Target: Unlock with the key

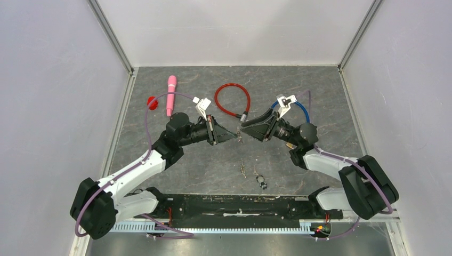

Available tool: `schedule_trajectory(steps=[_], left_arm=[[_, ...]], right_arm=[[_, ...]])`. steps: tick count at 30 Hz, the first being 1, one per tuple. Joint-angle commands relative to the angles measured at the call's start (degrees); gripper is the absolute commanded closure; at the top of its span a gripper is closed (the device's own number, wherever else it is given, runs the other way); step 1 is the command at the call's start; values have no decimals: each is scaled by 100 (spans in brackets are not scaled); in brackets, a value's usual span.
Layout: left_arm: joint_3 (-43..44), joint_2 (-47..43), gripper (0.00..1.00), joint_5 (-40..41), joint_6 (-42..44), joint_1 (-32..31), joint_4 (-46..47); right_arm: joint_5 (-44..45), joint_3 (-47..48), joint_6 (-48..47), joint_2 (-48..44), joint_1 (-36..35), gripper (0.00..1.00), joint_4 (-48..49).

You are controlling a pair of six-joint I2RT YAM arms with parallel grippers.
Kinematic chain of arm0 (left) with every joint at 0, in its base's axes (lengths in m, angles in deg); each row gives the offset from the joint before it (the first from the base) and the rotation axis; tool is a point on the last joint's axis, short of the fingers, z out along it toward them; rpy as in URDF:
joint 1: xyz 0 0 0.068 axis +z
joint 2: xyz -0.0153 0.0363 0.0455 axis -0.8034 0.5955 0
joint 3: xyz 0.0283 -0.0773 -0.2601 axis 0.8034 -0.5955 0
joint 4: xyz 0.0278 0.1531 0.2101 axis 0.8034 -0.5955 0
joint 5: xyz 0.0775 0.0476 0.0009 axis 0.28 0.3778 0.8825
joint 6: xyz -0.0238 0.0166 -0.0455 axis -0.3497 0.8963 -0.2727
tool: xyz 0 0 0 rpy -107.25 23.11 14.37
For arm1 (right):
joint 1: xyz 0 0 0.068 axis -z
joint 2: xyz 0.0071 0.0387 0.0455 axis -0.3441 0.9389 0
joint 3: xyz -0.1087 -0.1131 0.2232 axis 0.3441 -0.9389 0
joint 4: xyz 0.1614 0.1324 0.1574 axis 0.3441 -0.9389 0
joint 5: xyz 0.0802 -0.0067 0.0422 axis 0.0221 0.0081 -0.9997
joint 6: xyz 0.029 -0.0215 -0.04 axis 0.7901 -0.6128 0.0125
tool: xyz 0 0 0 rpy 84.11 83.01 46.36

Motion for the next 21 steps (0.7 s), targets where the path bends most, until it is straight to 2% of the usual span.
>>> schedule_trajectory(steps=[1,9,13,16,18,20,21], left_arm=[[-40,-79,98,-353,-334,11,602],[-11,-89,98,-510,-402,4,741],[-41,-89,98,-524,-408,3,755],[-47,-114,98,-482,-411,4,747],[-70,-137,97,-410,-411,4,720],[-112,-209,86,-242,-394,4,666],[-138,-272,75,-131,-386,4,648]], right_arm=[[-121,372,77,160,-97,46,314],[-137,456,264,362,-188,62,592],[-152,456,473,415,-193,79,902],[-150,447,509,400,-202,97,948],[-125,417,491,356,-196,100,899],[-47,362,446,269,-198,100,825],[14,330,389,204,-198,100,748]])
